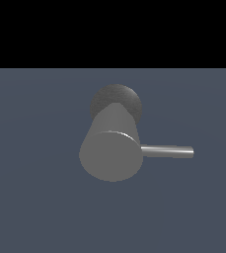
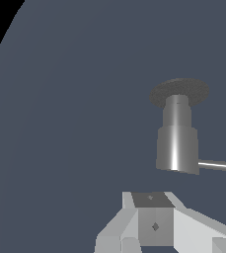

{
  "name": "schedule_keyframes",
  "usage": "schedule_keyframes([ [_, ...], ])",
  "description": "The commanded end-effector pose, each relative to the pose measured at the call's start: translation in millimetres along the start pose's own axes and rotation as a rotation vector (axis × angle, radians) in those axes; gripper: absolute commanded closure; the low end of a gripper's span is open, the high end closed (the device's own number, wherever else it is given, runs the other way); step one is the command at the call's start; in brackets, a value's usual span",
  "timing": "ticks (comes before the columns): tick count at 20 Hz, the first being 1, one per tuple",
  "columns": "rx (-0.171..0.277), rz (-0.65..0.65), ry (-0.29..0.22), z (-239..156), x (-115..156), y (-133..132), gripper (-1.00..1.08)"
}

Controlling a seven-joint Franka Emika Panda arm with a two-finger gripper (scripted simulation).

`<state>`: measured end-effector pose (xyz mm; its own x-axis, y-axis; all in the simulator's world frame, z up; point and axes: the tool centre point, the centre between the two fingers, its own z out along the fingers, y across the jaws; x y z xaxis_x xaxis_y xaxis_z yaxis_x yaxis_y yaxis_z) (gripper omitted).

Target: Turn on the faucet by rotating a designated handle.

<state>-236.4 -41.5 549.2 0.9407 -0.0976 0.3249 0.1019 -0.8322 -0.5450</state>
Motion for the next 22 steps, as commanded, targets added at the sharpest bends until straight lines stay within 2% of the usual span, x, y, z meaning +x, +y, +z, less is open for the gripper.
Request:
schedule_keyframes([
  [1,0.099,0.012,0.061,-12,6,5,1.08],
  [12,0.510,0.106,0.338,-67,28,49,1.08],
  [22,0.849,0.267,0.587,-103,39,123,1.08],
])
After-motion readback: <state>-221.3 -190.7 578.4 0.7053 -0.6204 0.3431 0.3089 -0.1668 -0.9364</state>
